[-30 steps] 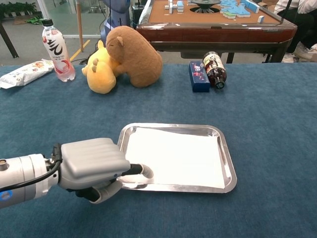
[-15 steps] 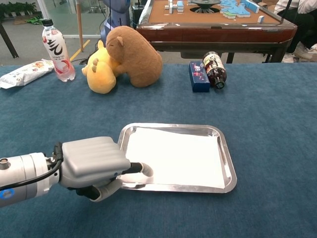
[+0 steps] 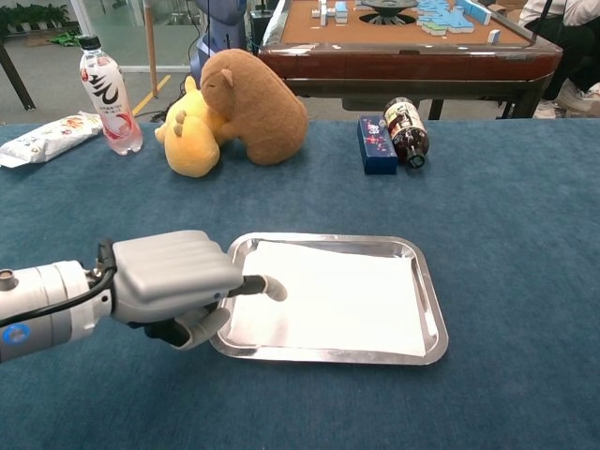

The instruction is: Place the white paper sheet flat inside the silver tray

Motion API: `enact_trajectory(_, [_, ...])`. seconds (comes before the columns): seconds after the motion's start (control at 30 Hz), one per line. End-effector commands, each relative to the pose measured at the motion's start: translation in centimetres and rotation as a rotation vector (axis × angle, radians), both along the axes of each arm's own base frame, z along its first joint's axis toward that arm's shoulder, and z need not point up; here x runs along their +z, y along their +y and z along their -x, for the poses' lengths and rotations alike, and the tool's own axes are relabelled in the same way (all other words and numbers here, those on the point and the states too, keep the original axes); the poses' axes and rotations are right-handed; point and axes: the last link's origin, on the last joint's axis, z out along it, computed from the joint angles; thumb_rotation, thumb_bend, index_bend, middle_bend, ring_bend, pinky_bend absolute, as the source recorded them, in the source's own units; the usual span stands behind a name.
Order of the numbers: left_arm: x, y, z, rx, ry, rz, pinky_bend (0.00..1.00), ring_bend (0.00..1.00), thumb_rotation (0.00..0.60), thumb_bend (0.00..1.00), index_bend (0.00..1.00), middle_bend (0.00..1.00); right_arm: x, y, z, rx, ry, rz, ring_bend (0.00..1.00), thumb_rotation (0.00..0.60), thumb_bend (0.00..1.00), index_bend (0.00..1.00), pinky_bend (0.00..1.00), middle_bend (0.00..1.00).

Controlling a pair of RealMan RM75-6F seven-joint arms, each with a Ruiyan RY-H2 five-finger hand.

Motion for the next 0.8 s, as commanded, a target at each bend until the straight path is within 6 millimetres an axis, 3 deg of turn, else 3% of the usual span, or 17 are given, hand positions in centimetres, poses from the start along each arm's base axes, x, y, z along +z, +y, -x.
enact_trajectory(0.03, [0.3,0.4,-0.2,0.007,-0.008,-0.015,0.92,0.86,0.600,0.69,0.15,1.00,0.0,0.0,0.0,0.000,0.001,0.000,0.28,0.600,0.06,0.55,0.44,0.38])
enact_trajectory(0.8, [0.3,2.4,-1.5,0.011,0.019,-0.081,0.92,0.86,0.600,0.69,0.14,1.00,0.1,0.0,0.1,-0.002,-0.005,-0.001,0.28,0.600,0.06,0.55,0.44,0.38])
